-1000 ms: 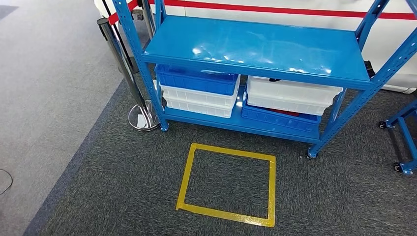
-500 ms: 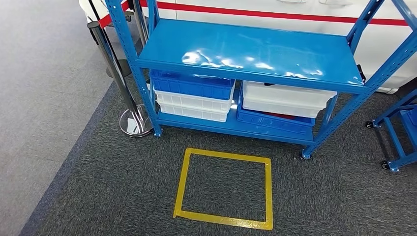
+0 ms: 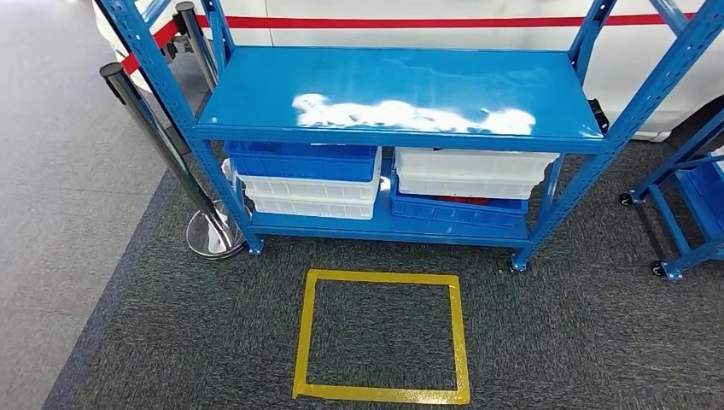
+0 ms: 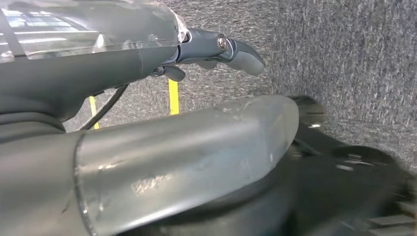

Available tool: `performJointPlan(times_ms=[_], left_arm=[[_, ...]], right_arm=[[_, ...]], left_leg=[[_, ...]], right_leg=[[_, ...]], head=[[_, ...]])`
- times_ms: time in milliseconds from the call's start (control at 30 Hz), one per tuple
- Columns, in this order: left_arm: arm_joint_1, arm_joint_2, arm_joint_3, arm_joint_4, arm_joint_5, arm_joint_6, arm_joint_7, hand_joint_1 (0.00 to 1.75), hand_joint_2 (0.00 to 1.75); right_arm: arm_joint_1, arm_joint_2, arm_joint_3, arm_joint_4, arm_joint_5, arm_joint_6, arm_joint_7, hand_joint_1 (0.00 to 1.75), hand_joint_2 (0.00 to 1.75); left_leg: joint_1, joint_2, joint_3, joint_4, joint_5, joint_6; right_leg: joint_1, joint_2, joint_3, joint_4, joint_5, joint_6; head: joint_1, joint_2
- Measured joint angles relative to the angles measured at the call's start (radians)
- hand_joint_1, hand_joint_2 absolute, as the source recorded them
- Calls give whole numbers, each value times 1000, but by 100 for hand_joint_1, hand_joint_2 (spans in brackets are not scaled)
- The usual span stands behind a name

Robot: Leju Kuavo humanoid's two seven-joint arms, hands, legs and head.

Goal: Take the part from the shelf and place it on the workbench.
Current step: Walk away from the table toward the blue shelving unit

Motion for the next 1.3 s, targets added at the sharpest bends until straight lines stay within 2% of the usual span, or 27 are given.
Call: performJointPlan(times_ms=[33,100,133,167,267,333,400,467,500,533,600,633,667,767,833,867,900,967,1000,1033,1067,1100,1133,1167,1200,1233,1300], left_arm=[[2,0,0,0,0,0,0,0,0],[5,0,0,0,-1,0,0,0,0],[5,0,0,0,-1,0,0,0,0],[5,0,0,0,-1,-1,0,0,0],[2,1,0,0,-1,-1,1,0,0],[2,0,0,0,-1,0,0,0,0],[3,0,0,0,-3,0,-1,0,0],[3,0,0,0,-6,0,-1,0,0],[3,0,-1,0,-8,-1,-1,0,0],[3,0,-1,0,-10,-3,-1,0,0],[3,0,-1,0,-12,-6,-1,0,0],[3,0,-2,0,-12,-7,-2,0,0],[3,0,-2,0,-14,-8,-3,0,0],[-2,0,-5,0,-18,-13,-7,0,0],[-5,1,-8,0,-20,-15,-10,0,0],[-7,2,-10,0,-20,-16,-11,0,0],[-6,2,-11,0,-20,-17,-11,0,0],[-3,2,-14,0,-21,-18,-12,0,0],[0,2,-15,0,-22,-18,-12,0,0],[4,2,-16,0,-23,-18,-12,0,0],[7,2,-17,0,-23,-18,-12,0,0],[11,2,-17,0,-23,-17,-12,0,0],[15,3,-17,0,-24,-16,-12,0,0],[18,4,-18,0,-24,-16,-12,0,0],[17,4,-18,0,-25,-15,-11,0,0],[16,5,-19,0,-26,-14,-11,0,0],[10,5,-21,0,-28,-12,-11,0,0]], right_arm=[[0,0,0,0,0,0,0,0,0],[1,0,0,0,0,0,0,0,0],[0,1,0,0,0,0,0,0,0],[-1,1,0,0,0,0,0,0,0],[-2,2,0,0,0,1,-8,0,0],[-1,2,0,0,2,0,-17,0,0],[-2,2,0,0,3,5,-15,0,0],[-3,3,0,0,4,16,-5,0,0],[-3,3,0,1,5,22,-1,0,0],[-3,3,0,1,5,27,4,0,0],[-1,3,0,1,5,34,8,0,0],[0,3,0,1,5,37,9,0,0],[-1,3,0,1,5,39,9,0,0],[-5,3,0,1,5,49,9,0,0],[-1,4,0,1,5,53,9,0,0],[0,4,0,1,5,54,9,0,0],[2,4,0,1,5,54,9,0,0],[2,5,0,1,5,55,9,0,0],[2,5,0,1,4,55,9,0,0],[3,5,0,1,4,56,9,0,0],[4,5,0,1,4,57,9,0,0],[6,5,-1,1,4,59,10,0,0],[9,6,-1,2,4,61,10,0,0],[11,7,-1,2,4,63,10,0,0],[10,8,-1,3,4,64,11,0,0],[9,9,-1,3,4,65,11,0,0],[1,9,-1,3,4,67,12,0,0]], left_leg=[[0,-1,-8,-17,35,2],[0,-10,18,-134,135,12],[-2,-18,36,-192,170,19],[-4,-26,49,-232,184,26],[-7,-31,65,-269,174,42],[-2,-27,80,-287,174,52],[0,-20,95,-300,172,63],[-2,-15,104,-301,163,68],[-2,-14,111,-300,157,68],[-2,-13,119,-300,148,67],[-2,-13,140,-300,128,60],[-3,-12,150,-299,116,55],[-5,-12,158,-298,105,49],[-8,-8,176,-303,80,32],[-6,-5,189,-289,66,21],[-4,-4,176,-251,54,15],[-1,-4,144,-190,38,10],[1,-5,34,-42,11,4],[2,-5,-14,5,17,2],[1,-5,-47,11,50,4],[1,-5,-60,-24,105,7],[-1,-5,-61,-90,173,14],[-4,-6,-54,-150,226,23],[-9,-6,-41,-194,254,32],[-15,-5,-25,-224,254,42],[-19,-6,-8,-233,235,49],[-18,-11,38,-268,201,63]], right_leg=[[0,8,11,0,-7,1],[0,21,33,-1,-22,5],[1,26,40,0,-29,9],[1,30,43,0,-33,14],[1,37,42,-6,-39,30],[2,26,41,11,-53,41],[0,9,-5,104,-92,47],[-2,1,-86,226,-128,51],[-4,0,-113,257,-124,54],[-5,-2,-122,251,-98,56],[-9,-8,-90,145,-11,57],[-9,-13,-66,84,16,56],[-7,-17,-46,41,28,53],[-1,-17,-25,14,4,36],[-4,-14,-1,5,-7,22],[-7,-14,15,-2,-14,15],[-8,-14,31,-7,-22,10],[-8,-12,58,-12,-43,4],[-8,-9,72,-13,-55,4],[-7,-5,91,-16,-70,4],[-7,-1,113,-19,-84,6],[-6,2,137,-24,-100,8],[-6,4,161,-31,-115,11],[-6,5,181,-40,-127,16],[-7,6,199,-53,-137,23],[-8,6,217,-61,-138,31],[-7,4,225,-25,-107,46]], head=[[0,0],[0,0],[1,0],[1,0],[1,0],[4,0],[10,0],[13,0],[14,0],[14,0],[16,0],[18,0],[19,0],[18,0],[13,0],[8,0],[3,0],[-4,0],[-4,0],[-6,0],[-6,0],[-6,0],[-5,0],[-4,0],[-4,0],[-3,0],[-6,0]])
